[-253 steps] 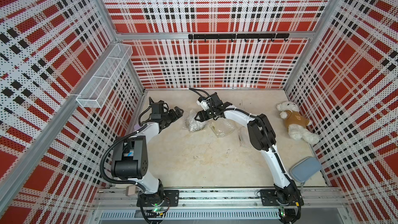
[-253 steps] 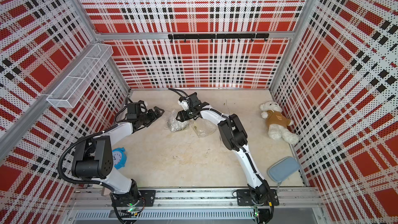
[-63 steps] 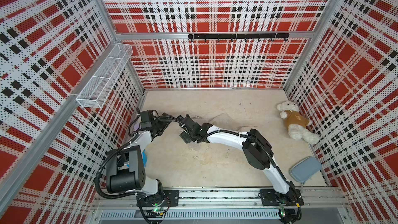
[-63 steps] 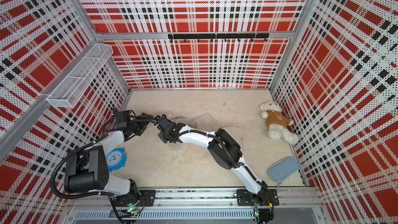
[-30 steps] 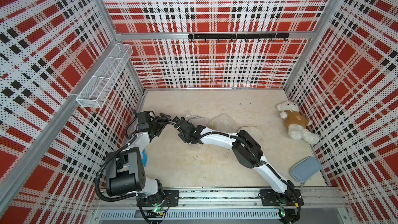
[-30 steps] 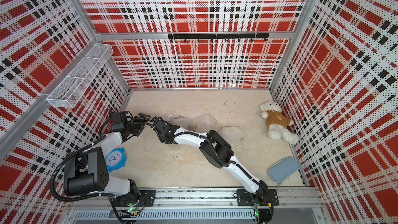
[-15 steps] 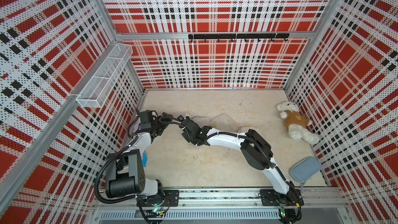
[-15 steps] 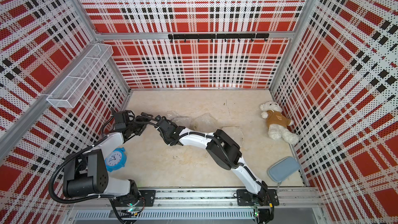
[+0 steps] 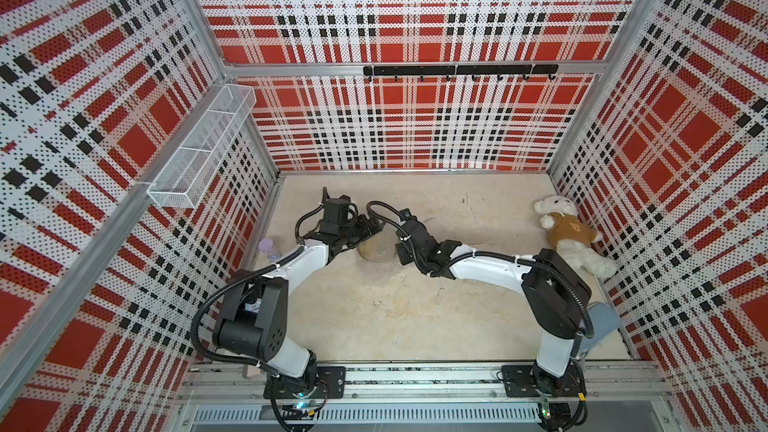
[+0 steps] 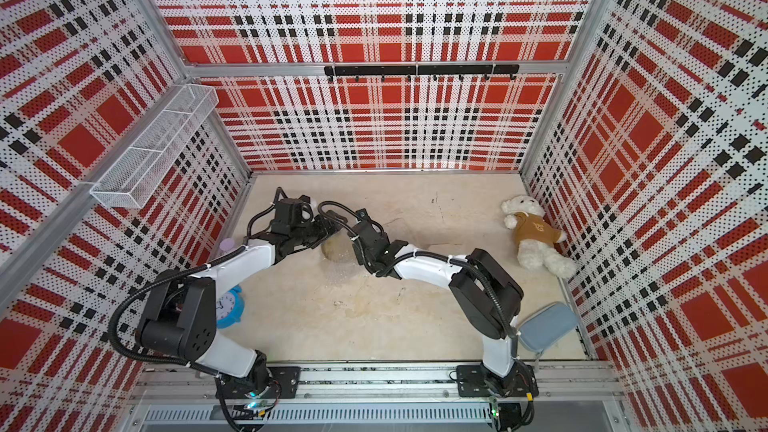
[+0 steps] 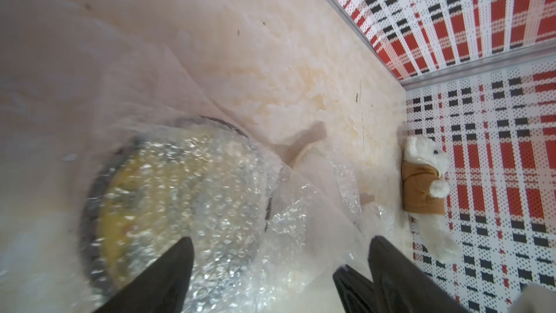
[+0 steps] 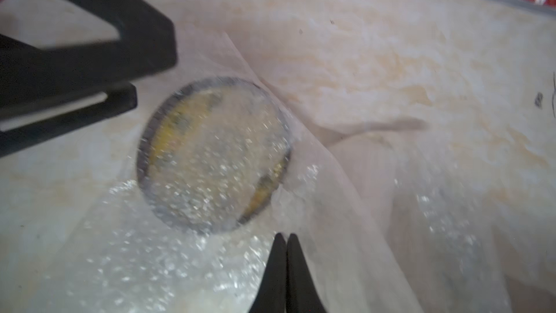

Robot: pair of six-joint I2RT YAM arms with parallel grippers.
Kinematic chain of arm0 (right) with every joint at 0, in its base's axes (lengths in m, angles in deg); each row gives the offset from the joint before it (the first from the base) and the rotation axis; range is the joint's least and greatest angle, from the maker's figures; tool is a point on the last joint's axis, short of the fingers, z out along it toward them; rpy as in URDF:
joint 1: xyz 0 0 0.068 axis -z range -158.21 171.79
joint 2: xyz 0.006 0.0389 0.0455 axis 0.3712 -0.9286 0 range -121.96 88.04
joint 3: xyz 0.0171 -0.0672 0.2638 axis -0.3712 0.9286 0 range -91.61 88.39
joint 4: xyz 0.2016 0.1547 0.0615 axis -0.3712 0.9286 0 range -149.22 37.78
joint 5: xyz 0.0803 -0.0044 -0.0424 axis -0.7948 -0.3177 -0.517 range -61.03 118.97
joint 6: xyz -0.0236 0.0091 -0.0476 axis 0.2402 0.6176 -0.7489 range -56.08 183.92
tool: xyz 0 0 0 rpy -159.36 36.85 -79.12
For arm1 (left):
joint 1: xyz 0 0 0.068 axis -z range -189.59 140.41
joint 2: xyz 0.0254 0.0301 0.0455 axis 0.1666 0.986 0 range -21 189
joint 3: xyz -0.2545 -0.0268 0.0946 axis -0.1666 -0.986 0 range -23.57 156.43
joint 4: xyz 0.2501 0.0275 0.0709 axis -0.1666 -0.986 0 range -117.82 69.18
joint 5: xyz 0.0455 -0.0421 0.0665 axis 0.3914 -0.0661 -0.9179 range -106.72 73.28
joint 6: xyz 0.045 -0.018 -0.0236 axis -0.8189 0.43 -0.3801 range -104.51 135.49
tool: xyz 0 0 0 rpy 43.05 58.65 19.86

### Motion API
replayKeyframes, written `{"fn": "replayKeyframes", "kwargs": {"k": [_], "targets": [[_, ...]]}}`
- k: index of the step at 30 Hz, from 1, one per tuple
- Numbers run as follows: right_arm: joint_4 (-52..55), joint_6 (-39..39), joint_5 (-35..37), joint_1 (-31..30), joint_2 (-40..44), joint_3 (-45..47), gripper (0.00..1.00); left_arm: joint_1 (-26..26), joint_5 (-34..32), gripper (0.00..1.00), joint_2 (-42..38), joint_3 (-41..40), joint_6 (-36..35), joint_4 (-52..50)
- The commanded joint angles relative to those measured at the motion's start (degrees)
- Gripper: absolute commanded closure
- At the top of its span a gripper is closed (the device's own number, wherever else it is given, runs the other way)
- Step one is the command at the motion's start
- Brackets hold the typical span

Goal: Unpack dinner plates from bubble wrap
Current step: Unwrap the bubble wrap at the center of the board.

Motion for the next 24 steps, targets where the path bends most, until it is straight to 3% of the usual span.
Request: {"fn": "replayKeyframes", "kwargs": {"k": [1,8,18,24], "targets": [[-4.04,7.17,-1.03,0.52,3.46,5.12,1.00,1.13,-1.35,0.07,2.55,1.45,-0.40,-0.08],[-7.40,13.30,-1.74,0.82,6.00,13.85,0.99,1.61,-0.86,0.07,5.80,2.64,-0.64,0.02],[-6.09,13.32,0.05,1.61,15.19,19.13,0.62,1.61,-0.76,0.07,6.51,2.91,-1.19,-0.04],[-0.97,8.61,0.45,2.99,27.21,19.33,0.58,1.47,-2.47,0.07,4.92,5.34,-5.18,-5.88]]}}
